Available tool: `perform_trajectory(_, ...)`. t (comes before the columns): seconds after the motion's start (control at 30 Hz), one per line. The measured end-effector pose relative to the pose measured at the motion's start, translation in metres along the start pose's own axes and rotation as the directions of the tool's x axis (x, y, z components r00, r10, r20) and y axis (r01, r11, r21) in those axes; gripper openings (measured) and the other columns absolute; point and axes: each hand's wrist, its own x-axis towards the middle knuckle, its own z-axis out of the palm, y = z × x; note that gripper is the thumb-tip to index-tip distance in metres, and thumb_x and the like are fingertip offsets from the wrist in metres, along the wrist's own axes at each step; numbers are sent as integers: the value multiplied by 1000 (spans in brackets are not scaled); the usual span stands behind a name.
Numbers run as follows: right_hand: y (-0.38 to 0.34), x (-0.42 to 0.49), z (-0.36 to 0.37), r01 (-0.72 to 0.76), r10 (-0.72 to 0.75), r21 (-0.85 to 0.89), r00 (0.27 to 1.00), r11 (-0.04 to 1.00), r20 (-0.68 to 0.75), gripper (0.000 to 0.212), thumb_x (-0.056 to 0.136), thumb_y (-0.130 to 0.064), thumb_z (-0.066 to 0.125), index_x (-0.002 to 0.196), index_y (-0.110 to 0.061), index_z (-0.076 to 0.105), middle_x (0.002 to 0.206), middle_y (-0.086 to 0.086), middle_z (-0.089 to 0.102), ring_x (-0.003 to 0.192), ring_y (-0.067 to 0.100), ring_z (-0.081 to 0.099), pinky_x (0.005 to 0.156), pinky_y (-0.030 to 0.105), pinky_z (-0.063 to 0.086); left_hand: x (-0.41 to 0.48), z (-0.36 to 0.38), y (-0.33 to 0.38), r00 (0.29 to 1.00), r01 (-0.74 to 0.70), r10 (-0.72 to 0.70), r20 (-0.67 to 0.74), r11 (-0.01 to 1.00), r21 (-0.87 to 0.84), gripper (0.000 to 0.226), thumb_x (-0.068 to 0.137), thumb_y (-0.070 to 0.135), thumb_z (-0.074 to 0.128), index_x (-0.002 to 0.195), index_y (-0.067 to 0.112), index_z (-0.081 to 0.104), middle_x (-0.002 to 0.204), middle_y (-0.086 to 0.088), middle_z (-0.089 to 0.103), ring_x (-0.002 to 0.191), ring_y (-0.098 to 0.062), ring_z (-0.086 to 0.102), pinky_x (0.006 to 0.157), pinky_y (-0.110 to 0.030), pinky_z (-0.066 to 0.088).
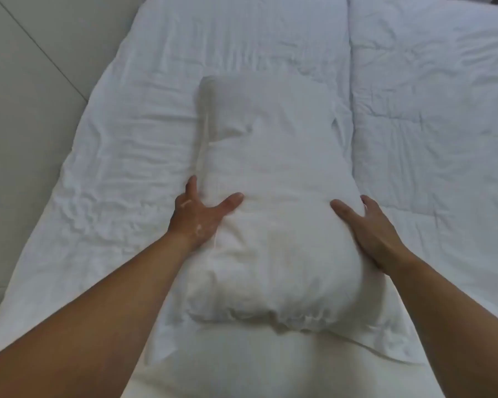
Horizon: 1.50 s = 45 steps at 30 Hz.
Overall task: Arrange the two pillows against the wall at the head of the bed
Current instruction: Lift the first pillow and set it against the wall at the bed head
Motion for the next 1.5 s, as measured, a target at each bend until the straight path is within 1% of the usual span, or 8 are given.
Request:
perform_trajectory(0.23,32,40,14,-70,60,105,994,992,92,108,56,-82,78,149,-37,45,132,-10,66,115,17,65,103,43,49,44,37,-20,998,32,-32,46,999,-2,137,60,82,75,167,32,4,166,-12,36,149,-28,43,122,-39,35)
perform_trajectory(0.37,42,44,28,-69,55,151,994,986,96,99,61,-74,81,147,-38,47,126,-15,66,110,11,64,93,37,49,49,45,-27,1000,22,-22,22,1000,21,132,61,77,79,166,35,10,162,-9,45,145,-29,48,119,-41,40)
perform_trajectory(0.57,27,20,26,17,-30,273,999,962,43,64,74,-41,88,128,-33,55,105,-21,65,95,-2,62,70,19,45,33,31,-26,998,5,8,62,979,-205,127,49,60,95,158,35,35,148,7,59,131,-22,61,112,-45,51)
perform_trajectory(0.73,10,-30,8,137,-134,327,990,935,-31,69,68,-30,93,127,-35,57,109,-22,67,95,-5,64,72,18,47,-17,16,-17,994,-82,100,45,947,-311,74,72,33,92,137,28,57,114,16,72,100,-4,72,75,-18,55)
perform_trajectory(0.9,4,-90,-11,212,-212,308,977,927,-32,64,64,-29,95,119,-36,63,107,-19,73,85,-11,68,73,20,49,-80,4,-21,987,-159,156,-37,925,-346,55,82,16,86,125,33,56,102,24,66,68,26,66,54,3,48)
perform_trajectory(1.27,13,-230,-28,367,-377,360,925,858,-43,53,67,-24,94,103,-43,60,94,-20,73,83,-16,65,71,21,48,-234,-44,-48,937,-328,267,-226,896,-300,69,79,14,88,134,34,51,114,27,63,84,31,62,69,7,46)
perform_trajectory(1.4,1,-268,-16,425,-452,416,891,804,-36,62,66,-24,95,114,-40,60,105,-20,71,89,-14,66,78,22,51,-286,-83,-58,900,-378,298,-317,896,-234,86,75,20,90,150,29,48,136,13,64,117,-1,63,104,-26,46)
perform_trajectory(1.5,-16,-290,2,459,-506,453,862,764,-21,68,65,-26,95,122,-33,59,109,-18,70,93,-10,66,83,24,52,-317,-117,-63,876,-399,308,-371,896,-197,71,75,18,92,130,40,52,110,29,66,96,16,60,86,-20,47)
